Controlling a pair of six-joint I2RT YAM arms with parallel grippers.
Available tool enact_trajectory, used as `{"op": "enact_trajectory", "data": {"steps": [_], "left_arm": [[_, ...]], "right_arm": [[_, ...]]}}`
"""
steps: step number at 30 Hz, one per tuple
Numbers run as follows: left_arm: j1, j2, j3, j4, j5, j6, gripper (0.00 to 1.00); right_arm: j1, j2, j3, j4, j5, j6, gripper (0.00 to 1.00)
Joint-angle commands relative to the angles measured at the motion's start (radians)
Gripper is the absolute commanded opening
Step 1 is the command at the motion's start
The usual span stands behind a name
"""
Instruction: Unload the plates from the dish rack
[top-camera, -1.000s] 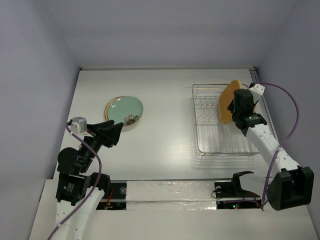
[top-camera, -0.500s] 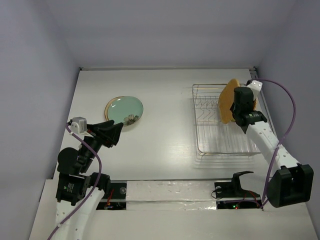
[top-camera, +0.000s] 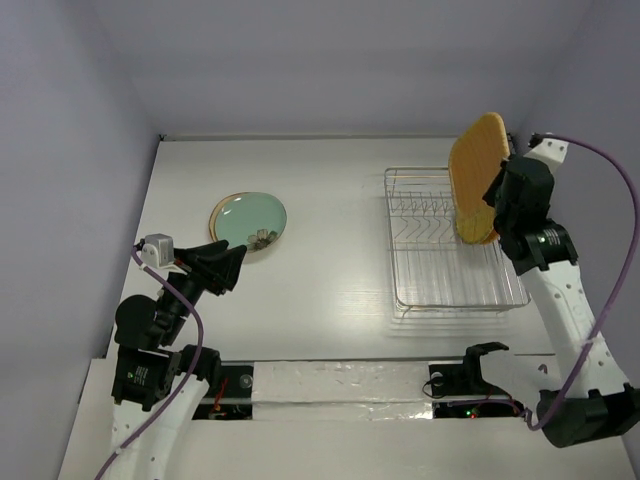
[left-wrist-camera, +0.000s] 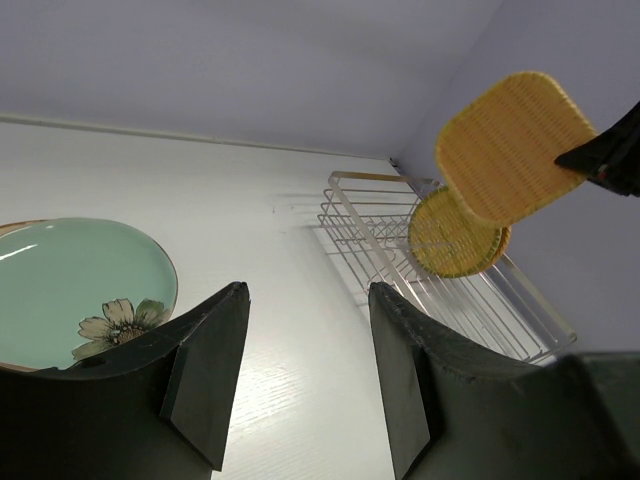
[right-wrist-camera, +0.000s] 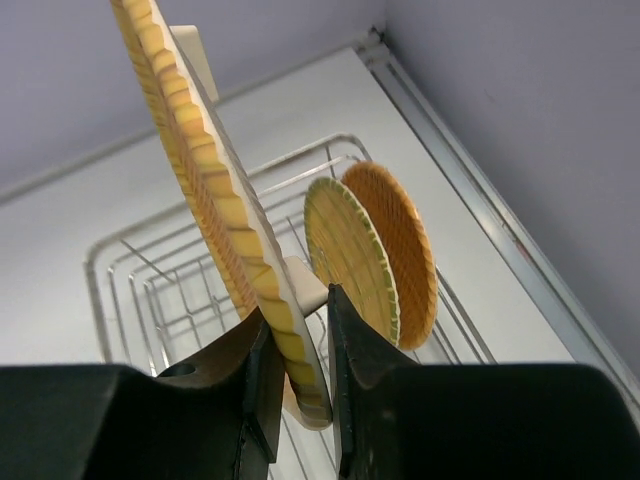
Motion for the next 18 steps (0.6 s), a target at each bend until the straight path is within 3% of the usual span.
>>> {"op": "enact_trajectory", "data": {"steps": [1, 5, 11, 15, 18], "left_arm": [[0.007, 0.019, -0.007, 0.054, 0.012, -0.002, 0.47], [0.017, 0.022, -0.007, 0.054, 0.017, -0.002, 0.47], [0.017, 0.025, -0.007, 0.053, 0.012, -0.001, 0.47], [0.017, 0.025, -0.007, 0.053, 0.011, -0.004, 0.47], [0.026, 0.025, -0.007, 0.054, 0.012, -0.004, 0.47]], "right_arm": [[0.0, -0.064, 0.101, 0.032, -0.027, 0.004, 0.0], [0.04, -0.083, 0.071, 0.088, -0.333, 0.073, 0.0], [0.259, 0.021, 0.001, 0.188, -0.547, 0.11, 0.0], [0.307, 0.162, -0.026, 0.247, -0.818, 0.098, 0.0], [0.336, 0.217, -0.043, 0.25, -0.878, 0.076, 0.0]]}}
